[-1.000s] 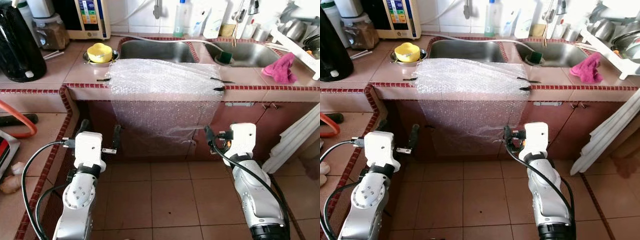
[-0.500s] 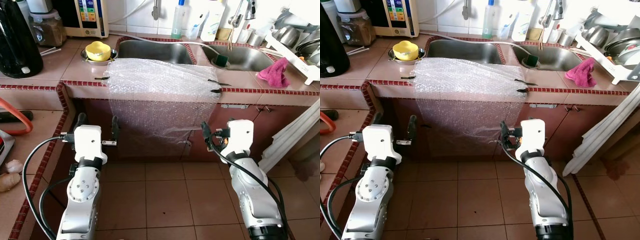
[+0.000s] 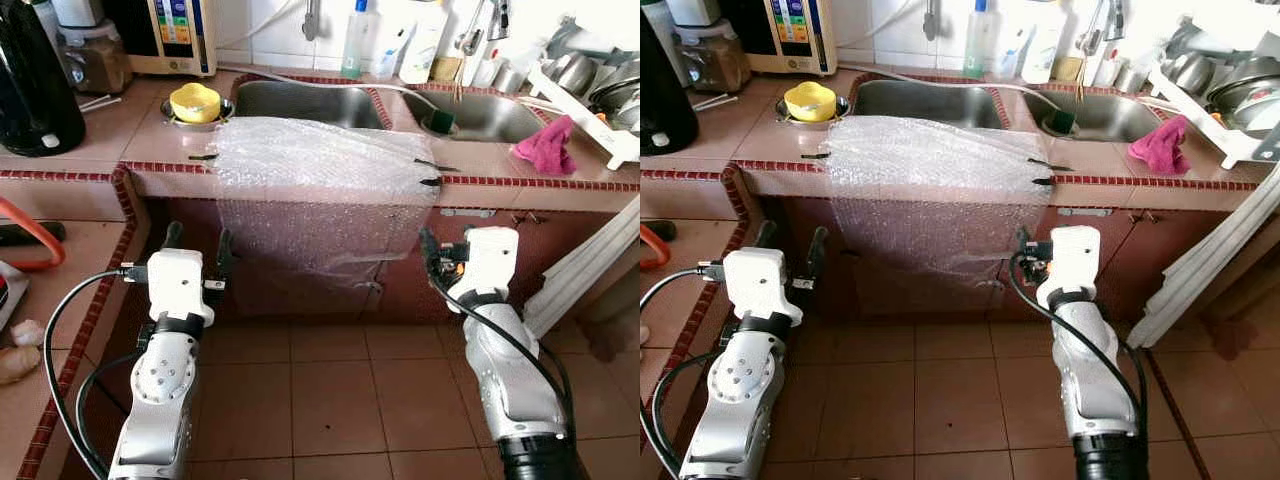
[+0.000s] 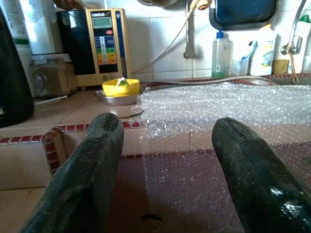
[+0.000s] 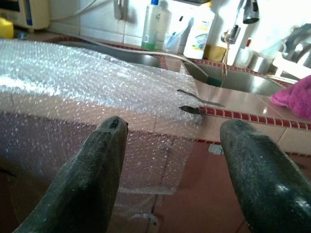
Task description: Kitchen organization
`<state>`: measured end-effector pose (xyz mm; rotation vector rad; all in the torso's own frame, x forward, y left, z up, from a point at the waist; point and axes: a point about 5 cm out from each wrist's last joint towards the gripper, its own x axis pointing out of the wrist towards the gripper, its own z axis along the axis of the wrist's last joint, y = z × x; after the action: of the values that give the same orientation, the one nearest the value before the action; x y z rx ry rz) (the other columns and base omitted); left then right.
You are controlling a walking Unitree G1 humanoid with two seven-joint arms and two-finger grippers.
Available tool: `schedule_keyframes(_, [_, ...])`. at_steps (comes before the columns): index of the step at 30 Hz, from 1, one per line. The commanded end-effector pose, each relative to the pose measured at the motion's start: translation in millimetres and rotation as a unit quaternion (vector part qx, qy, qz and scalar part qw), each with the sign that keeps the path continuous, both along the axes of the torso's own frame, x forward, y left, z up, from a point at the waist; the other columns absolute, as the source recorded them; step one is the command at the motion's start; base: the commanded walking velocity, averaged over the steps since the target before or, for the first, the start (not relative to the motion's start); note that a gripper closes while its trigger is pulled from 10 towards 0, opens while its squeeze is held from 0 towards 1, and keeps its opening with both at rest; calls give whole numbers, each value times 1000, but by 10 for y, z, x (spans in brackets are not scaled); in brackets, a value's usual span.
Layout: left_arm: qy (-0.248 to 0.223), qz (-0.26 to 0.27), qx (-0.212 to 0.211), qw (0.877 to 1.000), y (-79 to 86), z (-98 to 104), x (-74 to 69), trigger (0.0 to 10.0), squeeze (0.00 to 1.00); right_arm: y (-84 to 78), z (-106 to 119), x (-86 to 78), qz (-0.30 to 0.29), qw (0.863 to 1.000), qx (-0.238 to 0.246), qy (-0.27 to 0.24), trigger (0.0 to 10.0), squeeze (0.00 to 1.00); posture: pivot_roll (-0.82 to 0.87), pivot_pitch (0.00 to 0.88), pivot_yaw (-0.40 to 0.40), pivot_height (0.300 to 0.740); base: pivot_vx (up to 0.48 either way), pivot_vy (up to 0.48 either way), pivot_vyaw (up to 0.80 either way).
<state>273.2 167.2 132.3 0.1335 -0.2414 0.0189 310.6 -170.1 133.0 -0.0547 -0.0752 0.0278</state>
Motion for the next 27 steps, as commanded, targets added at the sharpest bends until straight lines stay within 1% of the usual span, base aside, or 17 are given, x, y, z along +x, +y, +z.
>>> schedule_keyframes(1, [-11,5,-8,1000,23,58,25,10000,1000,-46,7,10,-10,1000,7,-5,10000,1000,92,0,-62,740,0,0,0])
schedule_keyframes(4, [-9,-2,-11,1000,19,58,21,10000,1000,-43,-8,6,-21,1000,-1,-6,10000,1000,89,0,-58,740,0,0,0])
schedule_keyframes(6, [-6,-4,-14,1000,18,44,20,10000,1000,-5,-33,-12,-15,1000,5,-7,10000,1000,82,0,-54,740,0,0,0])
schedule_keyframes(8, [-3,-5,-17,1000,19,27,26,10000,1000,27,-61,-38,-7,1000,28,-5,10000,1000,79,0,-54,740,0,0,0])
schedule_keyframes(11, [-1,-5,-21,1000,7,29,40,10000,1000,21,-70,-63,-21,1000,14,-4,10000,1000,87,0,-59,740,0,0,0])
schedule_keyframes(16, [14,17,-9,1000,45,-4,57,10000,1000,54,-87,-61,-16,1000,23,-5,10000,1000,86,0,-33,740,0,0,0])
schedule_keyframes(19, [18,22,-2,1000,56,0,84,10000,1000,63,-74,-44,-17,1000,18,-13,10000,1000,92,0,-30,740,0,0,0])
schedule_keyframes(22, [17,14,-5,1000,39,19,106,10000,1000,99,-63,-33,-9,1000,17,-17,10000,1000,71,0,-18,740,0,0,0])
schedule_keyframes(24, [17,-5,-17,1000,-33,13,139,10000,1000,160,-9,-30,8,1000,11,-28,10000,1000,63,0,-26,740,0,0,0])
schedule_keyframes(27, [9,-7,-19,1000,-82,49,157,10000,1000,184,15,-34,18,999,1,-33,10000,1000,58,0,-36,740,0,0,0])
